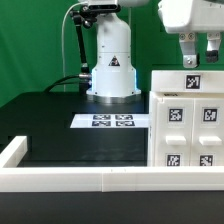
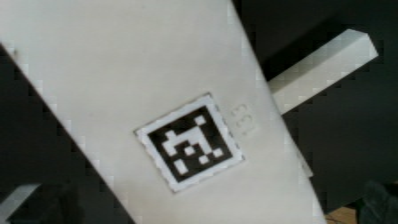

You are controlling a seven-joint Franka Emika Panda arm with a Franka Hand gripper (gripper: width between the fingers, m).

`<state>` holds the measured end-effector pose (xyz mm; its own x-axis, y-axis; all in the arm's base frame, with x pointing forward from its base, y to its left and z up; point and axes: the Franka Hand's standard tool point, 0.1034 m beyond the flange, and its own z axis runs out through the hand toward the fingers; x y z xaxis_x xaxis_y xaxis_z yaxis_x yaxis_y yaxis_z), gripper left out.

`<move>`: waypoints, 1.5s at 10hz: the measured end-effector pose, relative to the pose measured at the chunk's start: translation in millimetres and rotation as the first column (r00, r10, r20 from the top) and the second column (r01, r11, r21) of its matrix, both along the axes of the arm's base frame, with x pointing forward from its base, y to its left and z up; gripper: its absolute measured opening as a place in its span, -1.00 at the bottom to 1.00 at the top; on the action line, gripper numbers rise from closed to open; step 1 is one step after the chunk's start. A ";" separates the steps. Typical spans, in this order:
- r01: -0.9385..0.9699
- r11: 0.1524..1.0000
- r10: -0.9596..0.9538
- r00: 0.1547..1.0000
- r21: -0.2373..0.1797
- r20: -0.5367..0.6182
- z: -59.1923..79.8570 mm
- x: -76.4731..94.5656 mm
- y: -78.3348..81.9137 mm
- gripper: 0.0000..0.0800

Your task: Assemble cabinet

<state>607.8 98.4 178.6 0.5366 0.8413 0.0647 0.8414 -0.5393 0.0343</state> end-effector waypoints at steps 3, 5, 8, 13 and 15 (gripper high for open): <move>-0.156 0.988 0.156 0.988 -0.022 0.004 -0.3 0.6 -5.0 0.99; -0.362 0.929 0.362 0.932 -0.074 -0.017 -5.2 0.3 -9.3 0.99; -0.534 0.838 0.531 0.846 -0.115 -0.050 -14.4 -1.2 -9.9 0.99; -0.495 0.861 0.494 0.868 -0.119 -0.037 -14.8 1.0 -17.6 0.68; -0.491 0.863 0.490 0.871 -0.119 -0.037 -14.5 1.7 -20.5 0.39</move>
Offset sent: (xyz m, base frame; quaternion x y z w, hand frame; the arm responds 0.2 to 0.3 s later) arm 0.0000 0.0000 0.0000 0.0000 0.0000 -0.1938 0.9810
